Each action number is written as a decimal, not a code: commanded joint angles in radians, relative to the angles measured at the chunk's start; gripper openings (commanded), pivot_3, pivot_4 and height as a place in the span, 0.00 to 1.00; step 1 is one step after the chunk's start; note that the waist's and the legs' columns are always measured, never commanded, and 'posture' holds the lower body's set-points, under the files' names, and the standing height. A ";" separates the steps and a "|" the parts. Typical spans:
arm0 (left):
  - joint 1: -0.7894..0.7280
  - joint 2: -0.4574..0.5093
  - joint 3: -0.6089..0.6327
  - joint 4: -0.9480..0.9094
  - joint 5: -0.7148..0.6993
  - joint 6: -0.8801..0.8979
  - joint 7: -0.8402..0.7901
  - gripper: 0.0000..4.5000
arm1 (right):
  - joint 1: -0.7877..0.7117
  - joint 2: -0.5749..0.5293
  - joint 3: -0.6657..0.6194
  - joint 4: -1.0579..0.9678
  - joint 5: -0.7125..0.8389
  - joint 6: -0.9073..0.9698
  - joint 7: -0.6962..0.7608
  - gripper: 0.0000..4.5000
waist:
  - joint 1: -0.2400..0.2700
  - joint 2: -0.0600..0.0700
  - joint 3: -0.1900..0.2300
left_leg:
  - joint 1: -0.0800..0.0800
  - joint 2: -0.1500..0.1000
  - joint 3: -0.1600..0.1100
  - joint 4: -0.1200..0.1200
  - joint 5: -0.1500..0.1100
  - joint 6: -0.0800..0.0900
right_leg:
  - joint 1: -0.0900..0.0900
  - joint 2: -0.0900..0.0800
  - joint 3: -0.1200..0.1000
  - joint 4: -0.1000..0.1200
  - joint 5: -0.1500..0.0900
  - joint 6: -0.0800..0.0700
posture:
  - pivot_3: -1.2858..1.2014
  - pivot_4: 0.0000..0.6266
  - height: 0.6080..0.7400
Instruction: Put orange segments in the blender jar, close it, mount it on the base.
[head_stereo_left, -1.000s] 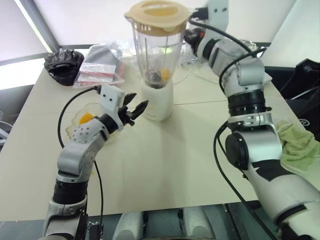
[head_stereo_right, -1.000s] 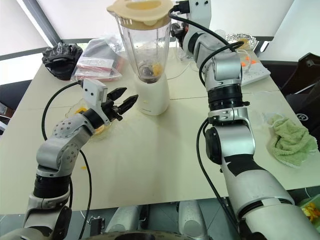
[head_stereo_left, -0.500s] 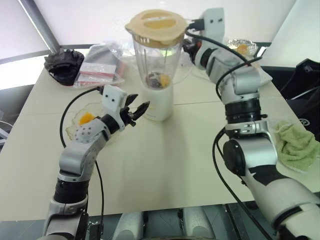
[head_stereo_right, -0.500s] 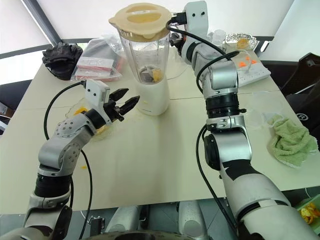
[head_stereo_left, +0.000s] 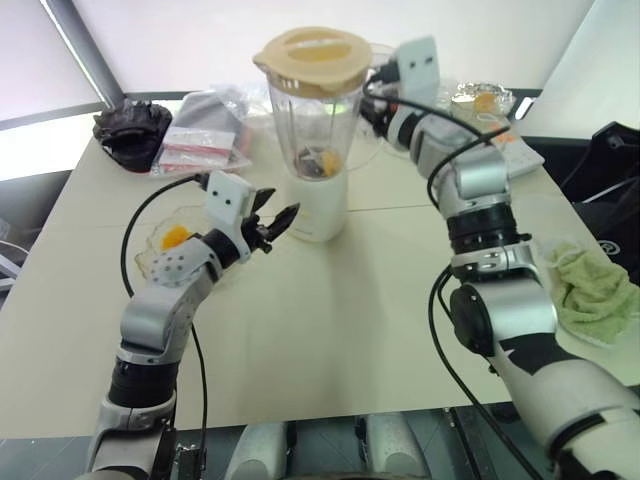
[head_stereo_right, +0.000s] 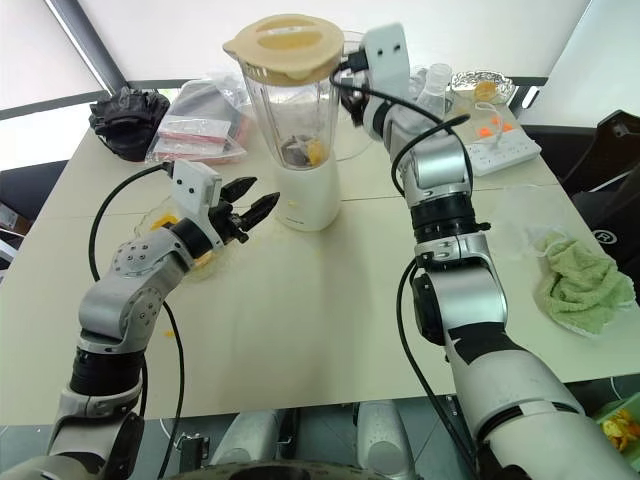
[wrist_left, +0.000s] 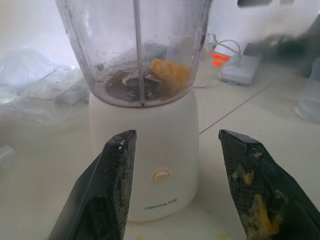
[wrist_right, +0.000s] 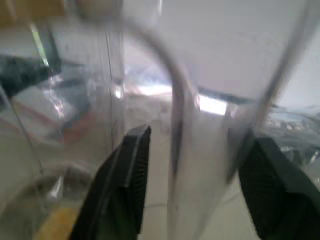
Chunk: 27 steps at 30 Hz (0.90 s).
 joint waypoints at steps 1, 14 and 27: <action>0.000 0.000 0.002 -0.033 -0.001 -0.011 0.000 0.61 | -0.012 -0.013 0.000 -0.027 -0.011 -0.016 0.005 0.99 | -0.001 0.000 0.000 | -0.001 0.000 0.000 0.000 0.000 0.000 | -0.001 0.000 0.000 0.000 0.000 0.000 | 0.52 0.24 1.00; 0.005 0.005 0.032 -0.044 -0.023 0.019 0.010 0.61 | 0.380 -0.237 -0.014 -0.657 0.163 0.142 0.330 0.99 | 0.022 0.000 0.000 | -0.002 0.000 0.000 0.001 0.000 0.000 | -0.001 0.000 0.000 -0.001 0.000 0.000 | 0.52 0.24 1.00; 0.071 0.045 0.103 -0.164 -0.060 0.084 0.053 0.61 | 0.806 -0.519 -0.320 -1.018 0.554 0.202 0.623 0.99 | 0.030 -0.001 0.001 | 0.003 0.001 -0.001 0.003 0.000 0.001 | 0.006 0.000 -0.002 -0.002 0.000 0.000 | 0.52 0.24 1.00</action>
